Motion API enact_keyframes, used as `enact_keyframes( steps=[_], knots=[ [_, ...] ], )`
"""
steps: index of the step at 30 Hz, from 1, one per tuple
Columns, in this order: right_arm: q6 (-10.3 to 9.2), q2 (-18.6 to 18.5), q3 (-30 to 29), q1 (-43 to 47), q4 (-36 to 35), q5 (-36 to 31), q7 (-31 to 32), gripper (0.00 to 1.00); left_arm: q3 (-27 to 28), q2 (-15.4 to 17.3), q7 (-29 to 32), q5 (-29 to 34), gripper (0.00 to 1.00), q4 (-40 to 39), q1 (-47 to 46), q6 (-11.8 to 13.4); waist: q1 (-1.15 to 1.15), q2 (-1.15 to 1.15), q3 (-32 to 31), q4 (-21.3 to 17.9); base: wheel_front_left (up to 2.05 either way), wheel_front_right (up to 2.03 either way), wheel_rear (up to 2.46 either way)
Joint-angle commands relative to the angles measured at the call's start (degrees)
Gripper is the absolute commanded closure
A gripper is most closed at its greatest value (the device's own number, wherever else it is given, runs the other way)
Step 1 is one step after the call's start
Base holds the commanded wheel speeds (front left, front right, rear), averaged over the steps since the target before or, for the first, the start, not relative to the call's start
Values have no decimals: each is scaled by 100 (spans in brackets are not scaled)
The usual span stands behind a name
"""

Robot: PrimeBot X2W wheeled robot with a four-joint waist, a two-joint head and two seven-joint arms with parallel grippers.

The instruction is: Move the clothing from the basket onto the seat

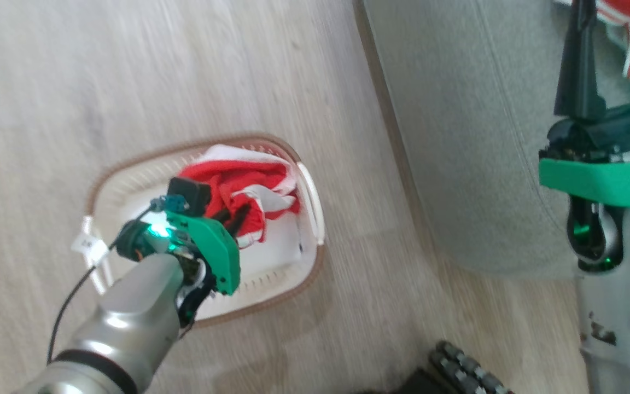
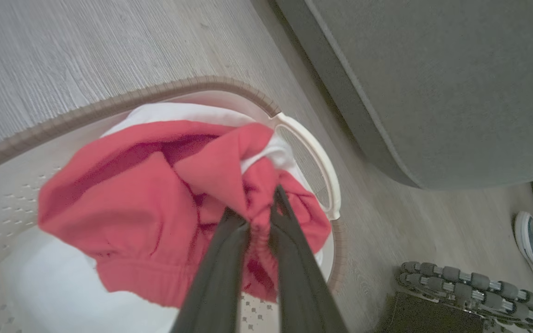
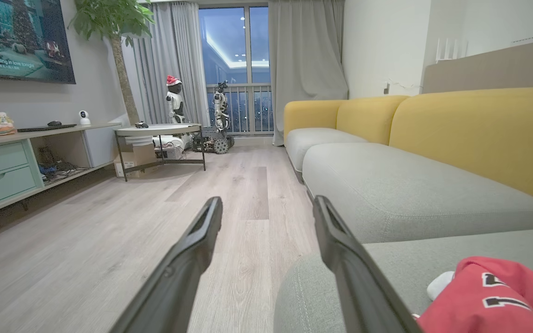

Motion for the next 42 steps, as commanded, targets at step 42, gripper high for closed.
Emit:
enact_keyframes(
  steps=[42],
  knots=[
    [-2,-613,920,1813,423,643,90,0,1036,1283,205,-243,100,-5180,376,1065,0,-1,-3172,1204,0,0,0]
  ],
)
